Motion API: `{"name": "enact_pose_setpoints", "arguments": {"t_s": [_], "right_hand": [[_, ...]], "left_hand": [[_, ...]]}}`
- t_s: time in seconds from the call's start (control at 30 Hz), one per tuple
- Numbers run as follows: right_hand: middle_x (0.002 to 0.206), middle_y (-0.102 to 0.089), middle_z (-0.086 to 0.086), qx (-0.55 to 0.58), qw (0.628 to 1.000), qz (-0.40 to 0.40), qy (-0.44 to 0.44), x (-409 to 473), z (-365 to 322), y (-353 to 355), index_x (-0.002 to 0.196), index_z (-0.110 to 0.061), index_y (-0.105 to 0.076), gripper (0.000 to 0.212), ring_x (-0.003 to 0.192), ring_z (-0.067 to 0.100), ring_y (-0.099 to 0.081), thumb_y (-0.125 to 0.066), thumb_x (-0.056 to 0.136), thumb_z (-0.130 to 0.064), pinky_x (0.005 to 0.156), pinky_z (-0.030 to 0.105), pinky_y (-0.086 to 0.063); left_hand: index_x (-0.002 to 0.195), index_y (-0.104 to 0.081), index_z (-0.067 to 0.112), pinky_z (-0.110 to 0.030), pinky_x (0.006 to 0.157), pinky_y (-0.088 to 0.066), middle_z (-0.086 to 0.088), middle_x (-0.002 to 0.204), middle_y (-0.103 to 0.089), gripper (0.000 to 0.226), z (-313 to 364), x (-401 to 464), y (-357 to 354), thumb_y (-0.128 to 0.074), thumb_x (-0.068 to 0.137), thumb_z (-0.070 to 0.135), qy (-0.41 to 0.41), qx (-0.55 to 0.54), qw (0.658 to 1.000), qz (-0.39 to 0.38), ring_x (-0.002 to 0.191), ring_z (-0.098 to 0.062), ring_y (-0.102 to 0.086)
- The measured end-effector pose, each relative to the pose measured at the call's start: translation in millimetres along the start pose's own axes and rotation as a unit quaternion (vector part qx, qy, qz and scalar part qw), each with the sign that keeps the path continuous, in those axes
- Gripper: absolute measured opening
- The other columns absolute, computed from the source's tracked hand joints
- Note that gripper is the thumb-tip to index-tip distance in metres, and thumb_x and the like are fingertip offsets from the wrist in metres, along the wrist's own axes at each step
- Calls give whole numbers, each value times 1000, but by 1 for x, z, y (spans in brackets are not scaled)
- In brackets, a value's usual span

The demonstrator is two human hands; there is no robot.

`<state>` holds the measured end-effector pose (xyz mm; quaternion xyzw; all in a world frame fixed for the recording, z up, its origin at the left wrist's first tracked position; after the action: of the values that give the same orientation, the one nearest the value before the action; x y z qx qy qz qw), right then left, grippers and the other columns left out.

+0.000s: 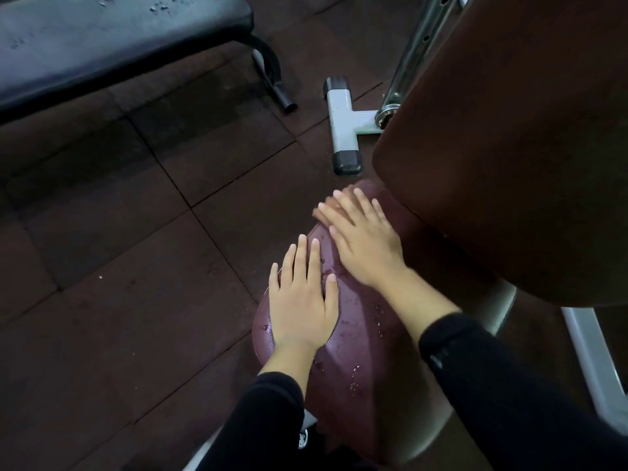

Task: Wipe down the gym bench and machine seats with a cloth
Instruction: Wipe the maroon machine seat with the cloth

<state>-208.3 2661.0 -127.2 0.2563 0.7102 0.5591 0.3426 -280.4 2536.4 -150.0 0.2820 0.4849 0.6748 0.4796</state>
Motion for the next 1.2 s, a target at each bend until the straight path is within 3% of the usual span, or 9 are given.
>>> {"name": "enact_pose_setpoints", "arguments": {"t_s": [0.13,0.3,0.47,0.6,0.7,0.87,0.93,1.1,1.2], "right_hand": [[157,-14,-9,59,998,10,-23,29,31,9,145,-36,-26,44,145,17,-9,-26,101,-35,118,34,-11],[158,-13,-6,77,992,31,-97,-2,54,2,148,-32,-17,50,135,24,-36,-22,99,-40,108,36,-32],[159,-5,3,9,996,-2,-86,-34,21,-7,150,-28,-8,58,146,29,-1,-8,93,-41,116,43,-3],[158,-12,-1,-2,1000,-4,1,-11,-6,-1,148,-31,-19,50,146,27,-4,-20,99,-36,116,42,-4],[157,-15,-6,15,1000,-10,1,27,2,2,147,-32,-25,47,146,21,-4,-24,100,-34,117,40,-2],[157,-13,-9,96,989,40,-101,21,48,0,146,-34,-22,47,138,21,-30,-25,99,-38,110,39,-32],[157,-19,-3,86,990,60,-96,-8,53,-2,147,-29,-23,50,132,28,-38,-23,97,-37,106,42,-36],[158,-3,-7,55,992,33,-107,-102,61,-17,149,-30,-13,55,146,20,-4,-18,96,-38,118,41,-11],[157,-8,-13,72,987,43,-134,-151,61,-22,148,-36,-16,52,146,13,-1,-22,96,-38,119,35,-7]], "left_hand": [[152,-29,16,-48,115,-28,-4,158,-27,60,0,0,1,-27,97,41,-2,3,1000,-5,144,-21,-27],[152,-29,17,-48,115,-27,-3,158,-27,60,-1,0,0,-28,97,41,-1,7,1000,-4,144,-22,-27],[151,-31,16,-48,114,-27,-4,158,-28,60,0,0,-1,-28,96,41,2,8,1000,1,144,-22,-28],[150,-33,16,-48,114,-29,-4,157,-29,59,1,1,-1,-28,97,41,0,10,1000,5,143,-22,-30],[150,-32,15,-47,114,-29,-4,157,-29,60,0,0,0,-28,97,41,-2,5,1000,4,143,-22,-30],[151,-31,17,-48,113,-29,-4,158,-28,60,-1,0,0,-29,96,42,-8,3,1000,0,143,-22,-29],[151,-32,17,-48,113,-30,-3,157,-29,60,-2,0,0,-29,96,42,-7,3,1000,4,143,-21,-29],[150,-32,17,-47,112,-29,-3,157,-29,60,-1,0,1,-28,96,42,-4,-1,1000,9,143,-21,-29],[152,-28,17,-48,114,-26,-3,159,-24,62,-1,0,0,-24,96,43,-6,6,1000,-6,145,-20,-25]]}}
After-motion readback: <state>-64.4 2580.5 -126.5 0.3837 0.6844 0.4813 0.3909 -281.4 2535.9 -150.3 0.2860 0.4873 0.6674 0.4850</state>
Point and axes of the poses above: each hand's wrist, its own x-axis towards the middle knuckle, its own y-axis out of the back of the hand, z = x × y, the point moved 5 cm from there along x, towards the middle knuckle
